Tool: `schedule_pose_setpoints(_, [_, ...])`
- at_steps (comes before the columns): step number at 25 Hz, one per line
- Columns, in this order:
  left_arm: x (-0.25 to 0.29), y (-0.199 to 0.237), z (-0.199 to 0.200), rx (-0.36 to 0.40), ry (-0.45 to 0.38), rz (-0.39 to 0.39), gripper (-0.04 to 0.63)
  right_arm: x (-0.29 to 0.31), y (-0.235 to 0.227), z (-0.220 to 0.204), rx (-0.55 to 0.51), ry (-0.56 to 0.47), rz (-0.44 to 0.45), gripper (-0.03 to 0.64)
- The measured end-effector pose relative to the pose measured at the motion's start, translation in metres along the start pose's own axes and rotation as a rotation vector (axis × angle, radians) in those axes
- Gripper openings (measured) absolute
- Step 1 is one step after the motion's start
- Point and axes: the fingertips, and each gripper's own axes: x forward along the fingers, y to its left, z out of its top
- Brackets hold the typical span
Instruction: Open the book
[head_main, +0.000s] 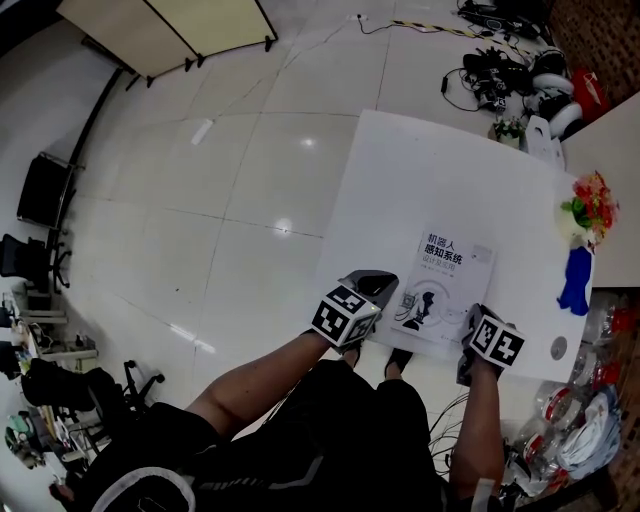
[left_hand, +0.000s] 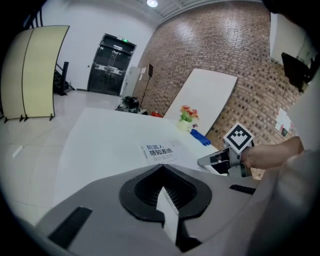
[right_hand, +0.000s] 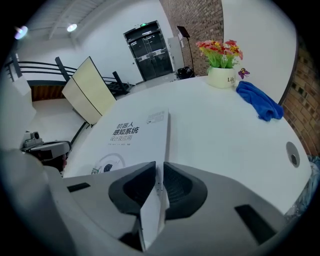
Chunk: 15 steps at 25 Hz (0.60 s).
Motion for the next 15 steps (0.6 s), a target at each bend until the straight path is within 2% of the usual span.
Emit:
schedule_pose_setpoints(8, [-0.013,0.002,-0.001,-0.016,-0.026,0.013,-0.005,-0.016,0.007,0.011,0.072,-0.054,0.035,0.023])
schedule_pose_setpoints(12, [-0.022,0.002,0.006,-0.008,-0.047,0.013,-0.004,-0.038,0.027,0.025,0.141,-0.108,0.105,0.011])
schedule_pose_setpoints(15, [-0.031,0.004,0.016,-0.006,-0.071,0.011,-0.003,-0.056,0.058,0.040,0.123,-0.147,0.160,0.009])
